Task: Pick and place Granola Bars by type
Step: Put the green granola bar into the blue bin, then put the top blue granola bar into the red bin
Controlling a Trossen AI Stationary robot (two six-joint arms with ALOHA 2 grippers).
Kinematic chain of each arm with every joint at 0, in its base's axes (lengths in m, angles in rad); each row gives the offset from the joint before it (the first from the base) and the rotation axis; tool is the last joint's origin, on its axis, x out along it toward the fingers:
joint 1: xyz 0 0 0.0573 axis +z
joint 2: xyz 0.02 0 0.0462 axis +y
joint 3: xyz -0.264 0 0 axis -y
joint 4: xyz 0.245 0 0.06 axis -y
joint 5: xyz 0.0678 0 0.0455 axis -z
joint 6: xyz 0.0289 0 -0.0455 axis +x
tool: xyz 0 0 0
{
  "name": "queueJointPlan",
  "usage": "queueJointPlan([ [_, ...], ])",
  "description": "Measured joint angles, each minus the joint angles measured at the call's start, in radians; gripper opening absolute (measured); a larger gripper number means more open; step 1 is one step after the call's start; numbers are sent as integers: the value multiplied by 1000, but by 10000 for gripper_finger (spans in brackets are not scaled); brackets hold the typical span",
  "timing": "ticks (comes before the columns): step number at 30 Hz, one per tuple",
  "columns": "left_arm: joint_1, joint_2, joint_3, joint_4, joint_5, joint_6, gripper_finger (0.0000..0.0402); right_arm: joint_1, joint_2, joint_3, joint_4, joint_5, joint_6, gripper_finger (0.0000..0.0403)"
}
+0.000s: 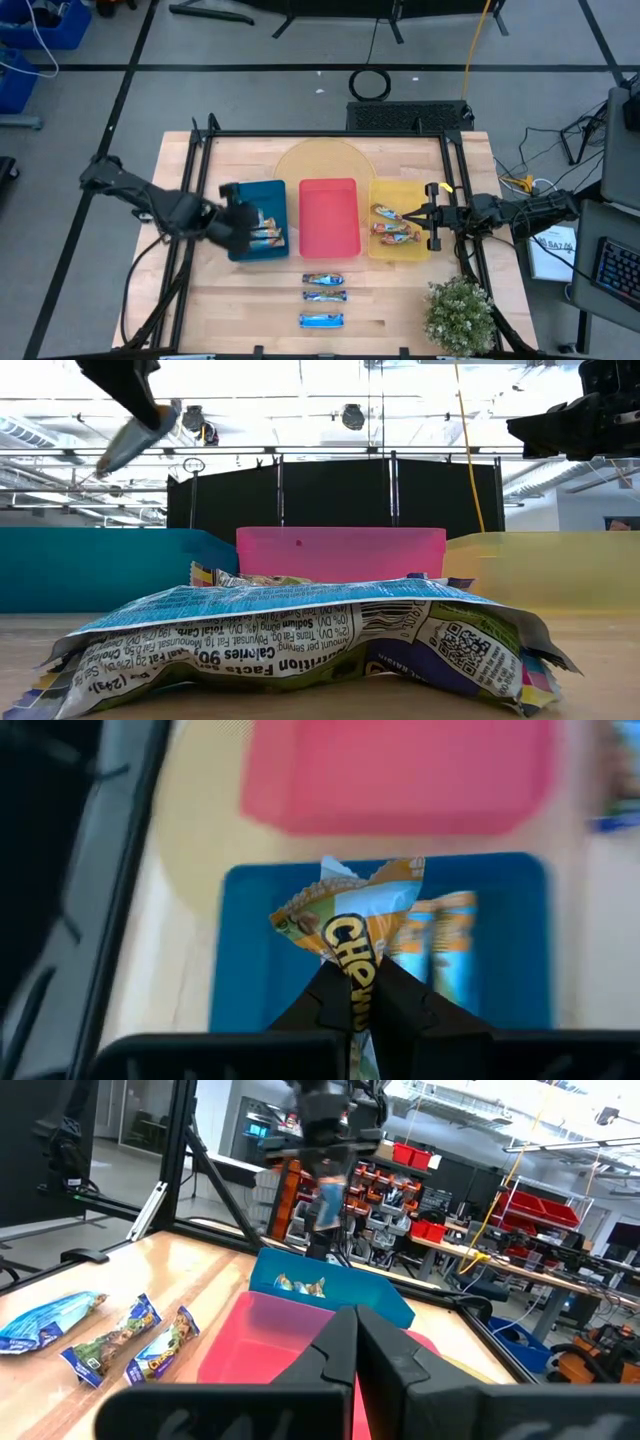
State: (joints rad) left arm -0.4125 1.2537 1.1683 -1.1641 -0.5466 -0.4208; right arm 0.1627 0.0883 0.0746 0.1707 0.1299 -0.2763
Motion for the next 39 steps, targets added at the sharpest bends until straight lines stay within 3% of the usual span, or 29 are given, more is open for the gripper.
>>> queueJointPlan([
  [6,136,50,0,7,83,63,43,0,0,0,0,0,-5,0],
  [10,191,121,-27,40,146,119,32,0,0,0,0,0,-1,0],
  [15,226,206,-116,123,238,167,18,0,0,0,-1,0,-2,0],
  [24,257,284,-233,231,343,212,47,0,1,0,-2,0,-1,0],
  [30,247,283,-244,276,382,202,46,0,1,0,-3,0,1,0],
  [39,176,200,-200,257,294,212,110,0,3,0,-3,0,1,0],
])
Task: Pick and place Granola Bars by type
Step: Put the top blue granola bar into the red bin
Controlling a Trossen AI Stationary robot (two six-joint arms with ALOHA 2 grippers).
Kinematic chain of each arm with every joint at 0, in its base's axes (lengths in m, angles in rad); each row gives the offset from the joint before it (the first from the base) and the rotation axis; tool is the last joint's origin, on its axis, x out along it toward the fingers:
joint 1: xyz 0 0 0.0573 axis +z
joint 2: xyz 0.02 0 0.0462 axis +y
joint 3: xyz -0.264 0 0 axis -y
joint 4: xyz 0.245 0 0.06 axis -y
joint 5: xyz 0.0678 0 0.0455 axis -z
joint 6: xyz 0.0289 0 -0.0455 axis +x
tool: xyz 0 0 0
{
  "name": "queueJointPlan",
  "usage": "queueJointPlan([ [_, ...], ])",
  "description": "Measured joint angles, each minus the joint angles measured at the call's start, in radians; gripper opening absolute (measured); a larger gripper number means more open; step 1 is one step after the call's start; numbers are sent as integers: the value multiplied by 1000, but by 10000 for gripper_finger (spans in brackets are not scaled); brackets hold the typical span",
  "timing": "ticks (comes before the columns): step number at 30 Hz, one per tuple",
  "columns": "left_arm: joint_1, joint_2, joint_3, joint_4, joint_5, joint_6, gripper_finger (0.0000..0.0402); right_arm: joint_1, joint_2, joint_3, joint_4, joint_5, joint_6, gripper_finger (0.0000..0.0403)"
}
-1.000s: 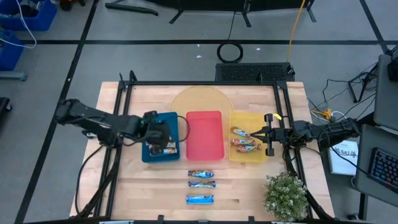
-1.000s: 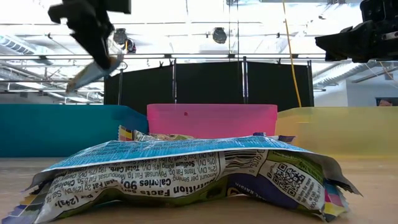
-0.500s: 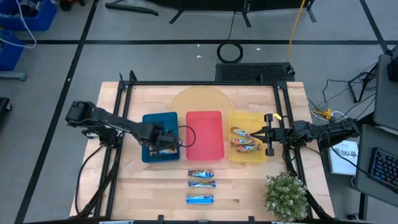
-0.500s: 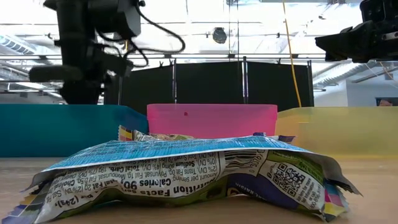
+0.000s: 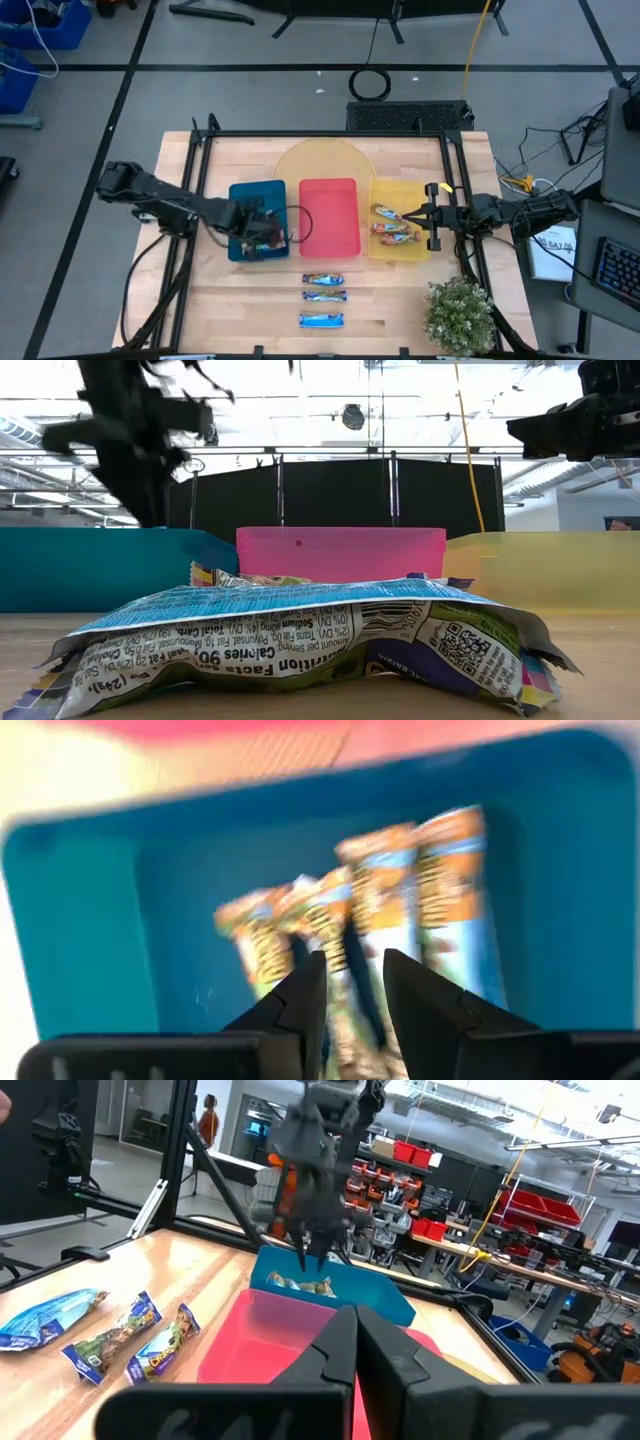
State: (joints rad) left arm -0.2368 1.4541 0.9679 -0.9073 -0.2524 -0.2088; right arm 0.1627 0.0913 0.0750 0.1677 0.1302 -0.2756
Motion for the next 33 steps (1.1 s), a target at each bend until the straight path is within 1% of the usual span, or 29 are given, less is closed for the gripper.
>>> queueJointPlan([
  [4,-86,-103,4,51,-91,54,103,0,0,0,0,0,1,0],
  [7,-151,-215,0,89,-203,41,85,0,0,0,0,0,1,0],
  [10,-221,-354,-57,171,-297,24,59,0,0,0,0,0,-3,0],
  [13,-285,-497,-165,299,-378,12,29,0,0,0,-1,0,-14,0],
  [15,-317,-589,-249,377,-457,-37,9,0,0,0,-1,0,-25,0],
  [17,-342,-678,-349,487,-555,-87,6,0,0,0,-1,0,-32,0],
  [19,-360,-752,-467,605,-620,-81,11,0,1,0,-1,0,-51,0],
  [22,-357,-823,-632,829,-640,-14,15,0,2,-13,33,0,-78,0],
  [24,-356,-852,-741,1008,-640,65,12,0,1,-24,64,0,-103,0],
  [26,-357,-865,-835,1211,-635,154,5,0,2,-27,71,0,-113,0],
  [29,-357,-869,-953,1424,-597,250,9,0,1,-29,92,1,-112,0],
  [33,-357,-867,-942,1389,-588,270,14,0,6,-30,117,5,-115,0],
])
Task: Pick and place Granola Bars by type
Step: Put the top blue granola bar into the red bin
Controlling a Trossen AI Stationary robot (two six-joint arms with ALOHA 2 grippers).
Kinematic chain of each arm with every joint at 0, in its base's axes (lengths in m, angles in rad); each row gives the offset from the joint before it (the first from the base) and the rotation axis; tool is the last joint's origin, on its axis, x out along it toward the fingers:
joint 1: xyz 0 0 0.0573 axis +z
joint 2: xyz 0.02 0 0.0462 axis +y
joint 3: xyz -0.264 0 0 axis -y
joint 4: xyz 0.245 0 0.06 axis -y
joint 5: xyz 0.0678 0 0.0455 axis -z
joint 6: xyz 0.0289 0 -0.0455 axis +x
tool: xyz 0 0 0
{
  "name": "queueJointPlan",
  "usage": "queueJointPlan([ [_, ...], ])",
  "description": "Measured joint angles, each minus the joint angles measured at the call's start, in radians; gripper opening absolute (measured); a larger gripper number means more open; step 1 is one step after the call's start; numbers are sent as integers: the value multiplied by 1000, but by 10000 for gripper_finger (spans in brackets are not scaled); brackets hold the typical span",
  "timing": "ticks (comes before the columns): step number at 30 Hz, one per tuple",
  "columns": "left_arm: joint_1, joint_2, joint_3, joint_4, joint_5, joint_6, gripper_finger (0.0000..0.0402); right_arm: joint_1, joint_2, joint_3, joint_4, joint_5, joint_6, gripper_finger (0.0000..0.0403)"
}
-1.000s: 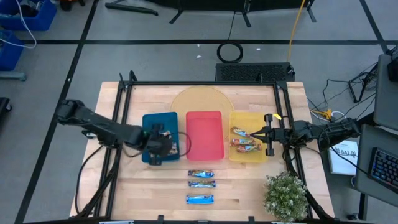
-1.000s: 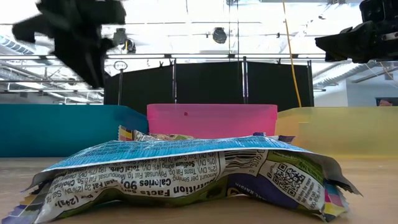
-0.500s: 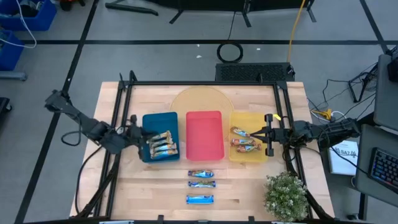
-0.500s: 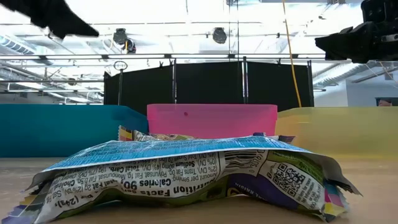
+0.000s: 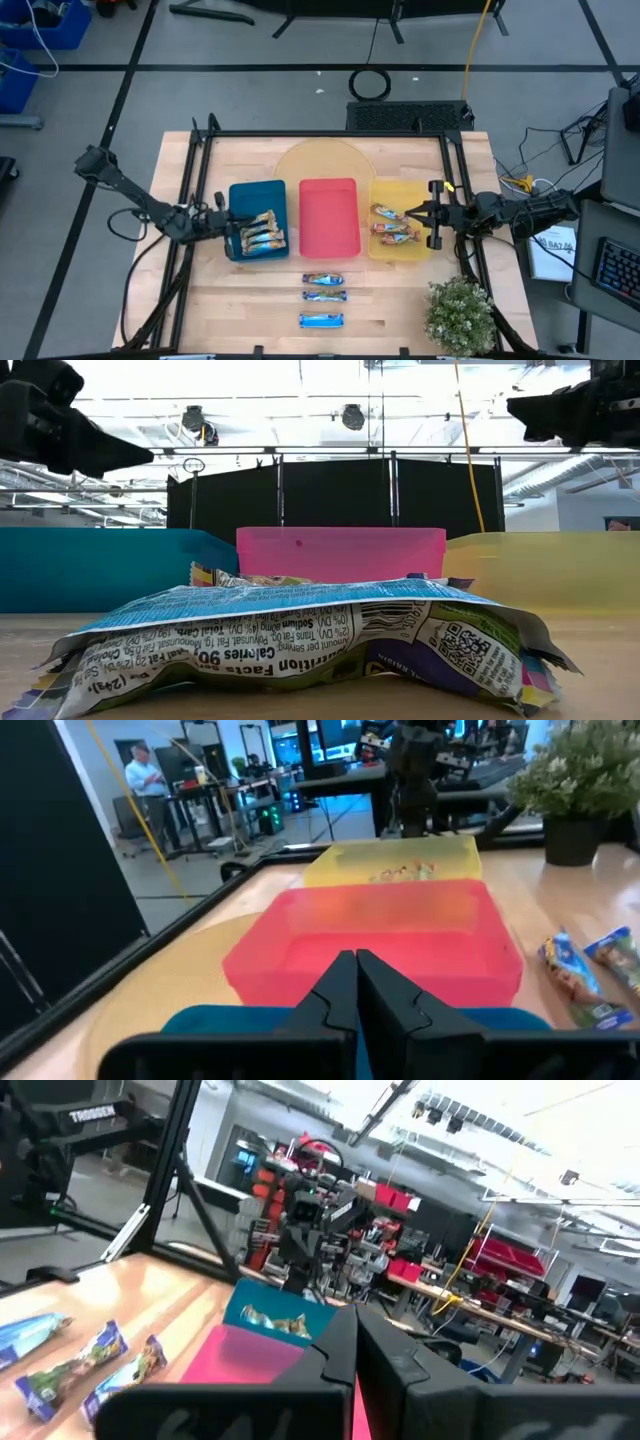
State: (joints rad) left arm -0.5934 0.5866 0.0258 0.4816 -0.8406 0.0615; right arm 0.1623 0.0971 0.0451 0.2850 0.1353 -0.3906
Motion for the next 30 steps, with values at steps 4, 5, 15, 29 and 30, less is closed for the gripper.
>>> queueJointPlan([
  [4,0,1,2,13,0,47,5,0,23,8,113,110,9,0],
  [5,0,1,2,25,1,58,4,0,35,25,118,130,15,0],
  [15,0,2,4,55,1,86,36,57,603,561,-292,162,138,0],
  [29,0,2,4,62,2,83,37,279,1513,1253,-783,226,299,88],
  [30,0,2,4,62,2,75,37,294,1549,1271,-772,226,301,107],
])
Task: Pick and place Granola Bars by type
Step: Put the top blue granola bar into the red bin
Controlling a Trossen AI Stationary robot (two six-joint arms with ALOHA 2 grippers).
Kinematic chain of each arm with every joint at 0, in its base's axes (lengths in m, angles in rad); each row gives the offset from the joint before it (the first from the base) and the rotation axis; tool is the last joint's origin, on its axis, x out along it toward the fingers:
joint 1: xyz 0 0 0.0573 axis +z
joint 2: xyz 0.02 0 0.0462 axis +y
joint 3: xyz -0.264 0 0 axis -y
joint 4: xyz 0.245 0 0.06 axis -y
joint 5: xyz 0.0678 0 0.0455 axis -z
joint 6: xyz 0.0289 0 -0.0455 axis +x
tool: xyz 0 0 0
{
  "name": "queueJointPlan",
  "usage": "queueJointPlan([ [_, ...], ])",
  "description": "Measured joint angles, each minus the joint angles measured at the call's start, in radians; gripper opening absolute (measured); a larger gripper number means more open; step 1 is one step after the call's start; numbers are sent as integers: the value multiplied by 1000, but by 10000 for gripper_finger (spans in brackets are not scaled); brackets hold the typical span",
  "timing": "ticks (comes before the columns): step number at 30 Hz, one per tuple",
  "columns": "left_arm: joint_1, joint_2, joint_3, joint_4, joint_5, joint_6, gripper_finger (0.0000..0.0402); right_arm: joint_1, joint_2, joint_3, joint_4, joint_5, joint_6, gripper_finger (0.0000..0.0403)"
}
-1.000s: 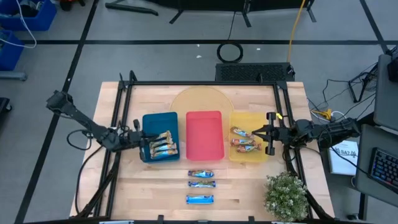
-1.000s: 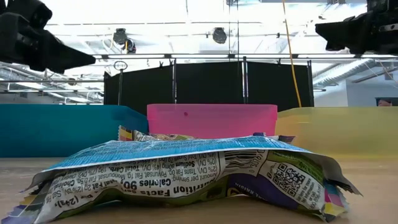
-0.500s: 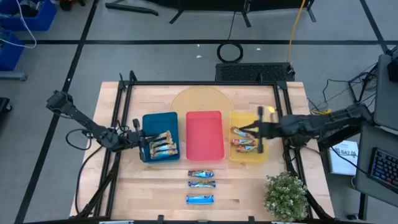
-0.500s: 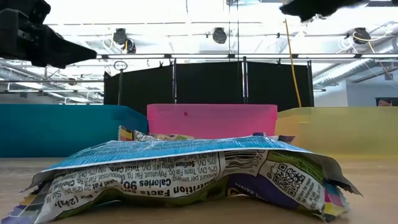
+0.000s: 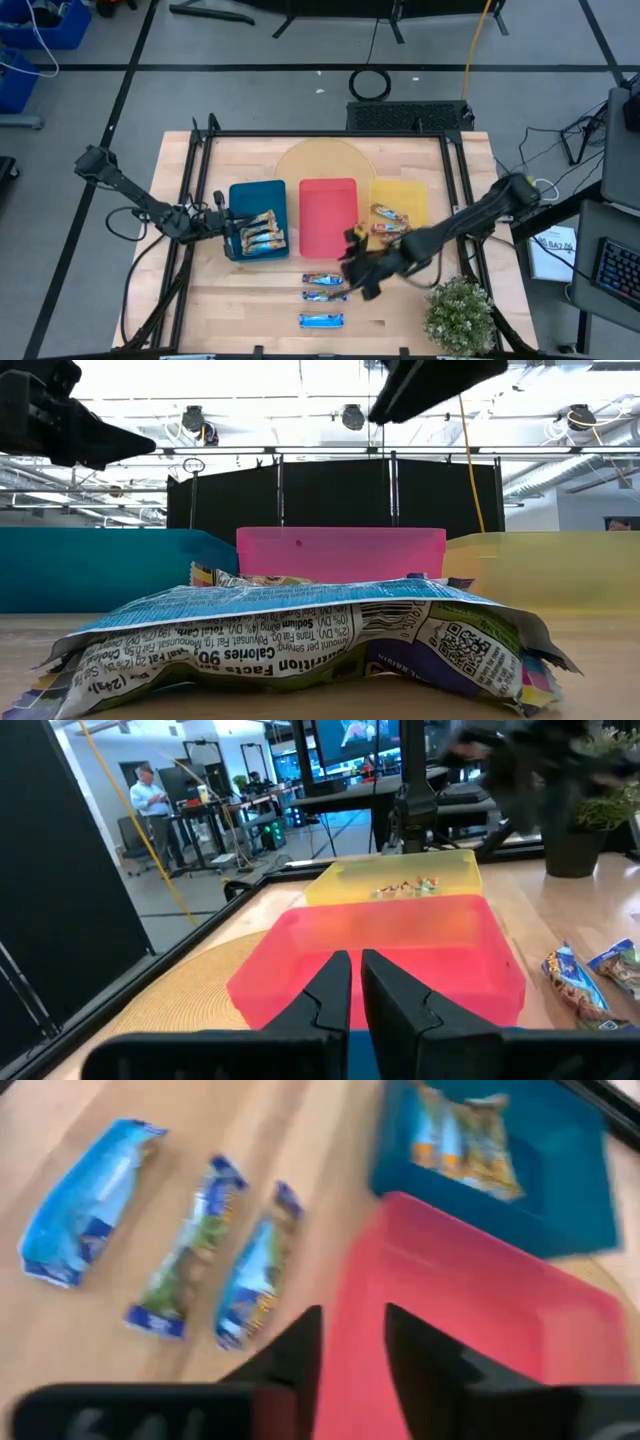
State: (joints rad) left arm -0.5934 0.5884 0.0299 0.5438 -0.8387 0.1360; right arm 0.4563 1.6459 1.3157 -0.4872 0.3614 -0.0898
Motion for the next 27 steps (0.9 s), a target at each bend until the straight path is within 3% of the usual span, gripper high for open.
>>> queueJointPlan([
  [6,0,0,0,0,0,-13,37,69,135,32,133,-57,82,212],
  [10,0,0,0,-1,0,-7,37,85,180,31,156,-53,134,247],
  [20,0,0,0,-2,2,28,37,73,227,31,139,-104,284,218],
  [27,0,0,0,-1,4,24,37,46,301,31,197,-98,288,202],
])
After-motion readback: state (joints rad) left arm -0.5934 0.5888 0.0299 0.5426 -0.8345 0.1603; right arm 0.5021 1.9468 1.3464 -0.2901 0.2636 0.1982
